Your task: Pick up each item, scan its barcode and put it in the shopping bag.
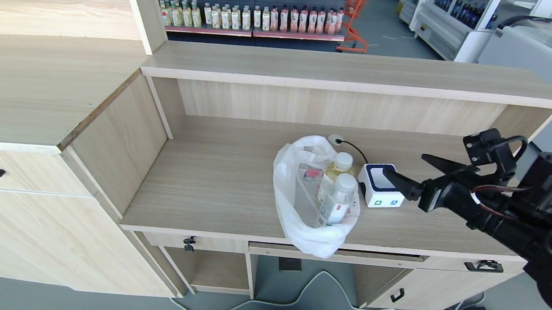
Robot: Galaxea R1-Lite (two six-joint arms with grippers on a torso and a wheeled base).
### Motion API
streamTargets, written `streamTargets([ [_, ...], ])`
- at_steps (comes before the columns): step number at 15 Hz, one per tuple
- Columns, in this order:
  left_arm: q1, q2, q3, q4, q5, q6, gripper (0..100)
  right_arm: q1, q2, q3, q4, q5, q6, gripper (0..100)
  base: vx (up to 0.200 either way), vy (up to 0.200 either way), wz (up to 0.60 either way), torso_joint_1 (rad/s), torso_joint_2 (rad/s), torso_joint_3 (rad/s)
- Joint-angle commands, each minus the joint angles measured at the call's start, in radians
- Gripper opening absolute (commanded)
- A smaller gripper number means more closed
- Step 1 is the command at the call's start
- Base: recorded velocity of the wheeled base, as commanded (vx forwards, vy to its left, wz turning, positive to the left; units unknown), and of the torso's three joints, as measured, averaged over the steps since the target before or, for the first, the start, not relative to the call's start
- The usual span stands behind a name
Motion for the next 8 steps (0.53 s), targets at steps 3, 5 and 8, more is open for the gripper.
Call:
streamTargets([
  [3,0.000,0.000,0.000,0.000,0.000,0.000,100,-0.187,-0.221,0.151,0.056,-0.022,0.010,100,0.000,0.000,0.00,0.000,0.00,0.000],
  [5,0.000,0.000,0.000,0.000,0.000,0.000,100,-0.218,-0.277,0.204,0.088,-0.121,0.016,100,0.000,0.000,0.00,0.000,0.00,0.000],
  [8,0.000,0.000,0.000,0.000,0.000,0.000,100,-0.240,-0.422,0.346,0.110,-0.341,0.111,100,0.000,0.000,0.00,0.000,0.00,0.000],
])
